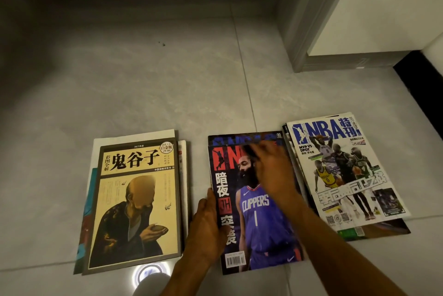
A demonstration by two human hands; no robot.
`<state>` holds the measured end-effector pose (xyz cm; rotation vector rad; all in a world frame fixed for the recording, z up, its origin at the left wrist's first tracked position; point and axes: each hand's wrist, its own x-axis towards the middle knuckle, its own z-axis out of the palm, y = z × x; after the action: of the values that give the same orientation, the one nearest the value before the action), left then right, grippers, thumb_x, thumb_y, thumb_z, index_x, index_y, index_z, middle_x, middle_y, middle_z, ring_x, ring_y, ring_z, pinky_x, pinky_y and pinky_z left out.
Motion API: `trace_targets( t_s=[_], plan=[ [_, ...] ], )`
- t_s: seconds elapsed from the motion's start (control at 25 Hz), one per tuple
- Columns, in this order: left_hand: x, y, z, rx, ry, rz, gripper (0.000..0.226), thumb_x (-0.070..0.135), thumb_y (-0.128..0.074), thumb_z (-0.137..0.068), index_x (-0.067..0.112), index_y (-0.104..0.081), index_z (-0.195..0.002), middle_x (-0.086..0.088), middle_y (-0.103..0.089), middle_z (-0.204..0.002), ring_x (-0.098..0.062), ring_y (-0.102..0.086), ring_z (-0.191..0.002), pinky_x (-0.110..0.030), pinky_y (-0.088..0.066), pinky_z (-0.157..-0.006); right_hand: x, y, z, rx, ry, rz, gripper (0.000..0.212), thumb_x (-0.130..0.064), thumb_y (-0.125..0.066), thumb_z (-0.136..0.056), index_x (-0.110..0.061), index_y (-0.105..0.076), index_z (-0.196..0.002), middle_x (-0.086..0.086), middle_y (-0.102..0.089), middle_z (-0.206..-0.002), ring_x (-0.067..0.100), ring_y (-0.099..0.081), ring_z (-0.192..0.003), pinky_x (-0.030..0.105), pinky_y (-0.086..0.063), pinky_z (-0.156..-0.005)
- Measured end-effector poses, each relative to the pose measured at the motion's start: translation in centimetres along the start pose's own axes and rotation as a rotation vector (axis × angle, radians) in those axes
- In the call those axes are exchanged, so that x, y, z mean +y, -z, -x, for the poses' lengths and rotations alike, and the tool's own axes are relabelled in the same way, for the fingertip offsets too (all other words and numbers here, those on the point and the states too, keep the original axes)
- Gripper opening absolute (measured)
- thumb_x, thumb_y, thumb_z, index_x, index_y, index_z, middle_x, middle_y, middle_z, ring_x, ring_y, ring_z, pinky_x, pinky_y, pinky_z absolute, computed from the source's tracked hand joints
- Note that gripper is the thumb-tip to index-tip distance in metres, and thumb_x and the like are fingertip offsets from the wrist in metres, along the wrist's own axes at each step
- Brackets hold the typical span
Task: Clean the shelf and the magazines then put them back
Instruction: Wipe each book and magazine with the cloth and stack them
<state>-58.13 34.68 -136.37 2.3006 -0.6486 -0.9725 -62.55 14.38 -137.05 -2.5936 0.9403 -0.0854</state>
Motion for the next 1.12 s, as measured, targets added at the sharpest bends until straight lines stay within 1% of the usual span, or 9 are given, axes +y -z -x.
trace_targets(
  t_s=[0.08, 0.16, 0.4, 0.48, 0.6, 0.76, 0.88, 1.0, 1.12],
  plan=[
    [0.1, 0.0, -0.1, -0.016, -0.005, -0.011, 0.089, 0.023, -0.067, -0.088, 0.027, -0.007, -0.153, 0.002, -0.038, -0.143, -0.017, -0.043, -0.132, -0.037, -0.043, -0.107, 3.2, 2.1, 0.6, 0.122, -0.323, -0.039, 0.06, -0.01, -0.065, -0.084, -0.023, -0.046, -0.139, 0.008, -0.041, -0.143, 0.036, -0.04, -0.127, 0.046, -0.043, -0.101],
    [0.1, 0.0, -0.2, -0.02, -0.003, -0.008, 0.089, 0.023, -0.066, -0.088, 0.027, -0.006, -0.153, 0.001, -0.037, -0.144, -0.017, -0.042, -0.133, -0.037, -0.042, -0.108, 1.8, 2.0, 1.0, 0.127, -0.401, 0.013, 0.061, -0.013, -0.067, -0.083, -0.022, -0.045, -0.139, 0.01, -0.038, -0.145, 0.037, -0.038, -0.127, 0.047, -0.043, -0.101],
    [0.3, -0.3, -0.1, 0.01, -0.022, -0.009, 0.085, 0.029, -0.065, -0.089, 0.026, -0.009, -0.153, 0.002, -0.042, -0.138, -0.014, -0.049, -0.125, -0.034, -0.045, -0.104, -5.3, -1.5, -0.3, -0.044, 0.21, -0.051, 0.061, 0.0, -0.058, -0.086, -0.029, -0.05, -0.138, -0.006, -0.046, -0.14, 0.026, -0.04, -0.121, 0.041, -0.04, -0.103],
    [0.2, -0.4, -0.1, -0.002, -0.005, -0.001, 0.086, 0.028, -0.065, -0.088, 0.028, -0.008, -0.153, 0.002, -0.041, -0.138, -0.015, -0.049, -0.125, -0.037, -0.047, -0.103, -2.4, -0.9, -2.0, -0.067, 0.143, 0.013, 0.057, -0.005, -0.06, -0.087, -0.033, -0.052, -0.136, -0.009, -0.049, -0.138, 0.026, -0.041, -0.118, 0.038, -0.036, -0.103],
    [0.0, -0.3, -0.1, -0.001, -0.006, -0.013, 0.088, 0.023, -0.065, -0.088, 0.028, -0.007, -0.153, 0.002, -0.04, -0.139, -0.015, -0.047, -0.127, -0.036, -0.047, -0.103, -2.2, -1.0, -1.8, 0.104, -0.047, -0.023, 0.053, -0.005, -0.066, -0.081, -0.029, -0.061, -0.128, -0.005, -0.055, -0.134, 0.033, -0.046, -0.116, 0.042, -0.039, -0.098],
    [0.2, -0.3, -0.4, 0.023, -0.003, -0.025, 0.087, 0.024, -0.067, -0.087, 0.026, -0.011, -0.153, 0.002, -0.043, -0.138, -0.014, -0.049, -0.125, -0.031, -0.045, -0.102, -6.9, -3.3, -1.0, 0.082, 0.249, -0.109, 0.055, 0.005, -0.07, -0.071, -0.029, -0.07, -0.114, -0.007, -0.064, -0.119, 0.027, -0.053, -0.099, 0.041, -0.044, -0.087],
    [0.0, -0.3, -0.4, 0.024, -0.014, -0.024, 0.087, 0.024, -0.069, -0.086, 0.027, -0.012, -0.152, 0.002, -0.045, -0.137, -0.014, -0.049, -0.125, -0.027, -0.043, -0.101, -6.0, -2.9, -0.9, 0.006, 0.238, -0.214, 0.052, 0.008, -0.063, -0.073, -0.027, -0.072, -0.109, -0.008, -0.065, -0.117, 0.023, -0.05, -0.1, 0.041, -0.04, -0.09],
    [-0.4, -0.3, 0.0, -0.015, -0.038, 0.062, 0.104, 0.022, -0.07, -0.086, 0.03, 0.01, -0.152, 0.003, -0.039, -0.146, -0.013, -0.045, -0.131, -0.022, -0.037, -0.102, -4.1, -3.5, 5.8, 0.026, 0.2, -0.22, 0.05, 0.008, -0.067, -0.069, -0.028, -0.072, -0.103, -0.01, -0.065, -0.111, 0.021, -0.053, -0.104, 0.042, -0.044, -0.089],
    [0.0, -0.1, -0.1, -0.031, -0.049, 0.102, 0.113, 0.032, -0.073, -0.083, 0.035, 0.02, -0.148, 0.001, -0.039, -0.146, -0.013, -0.044, -0.13, -0.025, -0.036, -0.103, -2.7, -3.6, 12.3, 0.096, 0.261, -0.174, 0.036, -0.011, -0.058, -0.076, -0.031, -0.071, -0.103, -0.011, -0.065, -0.112, 0.017, -0.052, -0.104, 0.036, -0.045, -0.086]
  ],
)
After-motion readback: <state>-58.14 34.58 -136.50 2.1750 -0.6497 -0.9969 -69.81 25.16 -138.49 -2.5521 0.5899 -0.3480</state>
